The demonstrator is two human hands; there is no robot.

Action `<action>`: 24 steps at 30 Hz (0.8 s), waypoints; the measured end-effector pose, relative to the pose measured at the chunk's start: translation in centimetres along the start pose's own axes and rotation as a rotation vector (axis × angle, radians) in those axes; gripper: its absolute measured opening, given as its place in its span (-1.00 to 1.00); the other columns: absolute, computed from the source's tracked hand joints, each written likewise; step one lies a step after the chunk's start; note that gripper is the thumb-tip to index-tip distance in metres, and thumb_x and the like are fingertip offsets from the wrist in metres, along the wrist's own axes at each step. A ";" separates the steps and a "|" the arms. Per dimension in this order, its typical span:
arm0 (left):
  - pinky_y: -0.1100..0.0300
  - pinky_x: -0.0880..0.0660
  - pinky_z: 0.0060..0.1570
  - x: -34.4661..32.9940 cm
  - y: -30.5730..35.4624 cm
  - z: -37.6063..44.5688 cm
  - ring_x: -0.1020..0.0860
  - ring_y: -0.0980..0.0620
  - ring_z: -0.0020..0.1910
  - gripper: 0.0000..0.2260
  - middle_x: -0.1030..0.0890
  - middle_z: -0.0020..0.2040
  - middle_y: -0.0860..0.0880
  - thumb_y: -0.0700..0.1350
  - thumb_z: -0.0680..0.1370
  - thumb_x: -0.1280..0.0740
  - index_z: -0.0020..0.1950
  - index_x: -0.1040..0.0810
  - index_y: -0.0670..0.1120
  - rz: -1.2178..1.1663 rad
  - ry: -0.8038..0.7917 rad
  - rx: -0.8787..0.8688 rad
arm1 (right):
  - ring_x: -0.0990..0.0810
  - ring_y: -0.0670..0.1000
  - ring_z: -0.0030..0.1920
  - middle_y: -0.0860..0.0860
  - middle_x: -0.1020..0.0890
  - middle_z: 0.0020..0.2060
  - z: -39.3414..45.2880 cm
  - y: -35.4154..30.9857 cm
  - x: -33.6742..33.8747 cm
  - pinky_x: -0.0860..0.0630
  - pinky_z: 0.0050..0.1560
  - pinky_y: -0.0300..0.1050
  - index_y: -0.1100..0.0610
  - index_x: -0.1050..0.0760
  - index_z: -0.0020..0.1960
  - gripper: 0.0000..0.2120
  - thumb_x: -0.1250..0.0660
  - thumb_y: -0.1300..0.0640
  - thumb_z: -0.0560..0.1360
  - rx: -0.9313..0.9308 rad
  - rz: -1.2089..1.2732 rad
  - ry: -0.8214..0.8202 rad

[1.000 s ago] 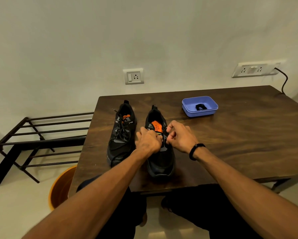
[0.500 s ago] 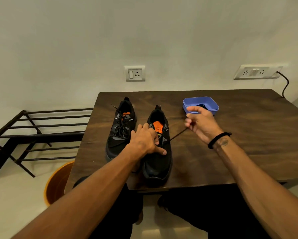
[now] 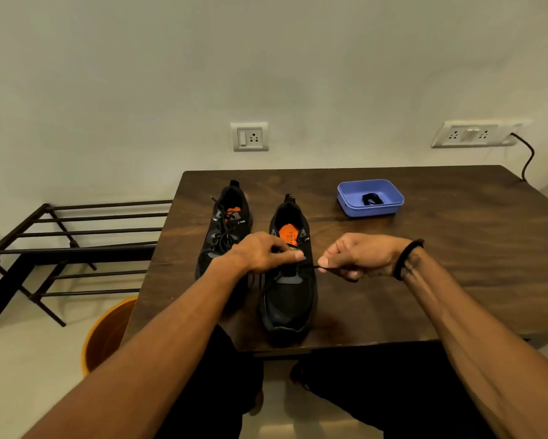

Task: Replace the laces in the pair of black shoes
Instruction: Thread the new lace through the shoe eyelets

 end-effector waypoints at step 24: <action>0.04 -0.55 -0.03 0.7 -0.2 -1.0 -0.60 0.00 -0.08 -0.59 -0.65 0.00 -0.08 -0.26 0.63 -0.25 0.41 -0.33 0.10 -0.189 -0.020 0.010 | -0.62 -0.11 -0.06 -0.10 -0.63 0.01 2.2 -0.3 -0.7 -0.54 -0.10 -0.16 0.00 -0.60 0.14 -0.53 -0.62 -0.19 0.35 0.087 -0.682 0.447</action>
Point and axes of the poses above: each hand's wrist, its own z-axis towards the middle knuckle, its own x-axis out of the back of the hand, y = z × x, the point moved 4 cm from there along z, towards the middle knuckle
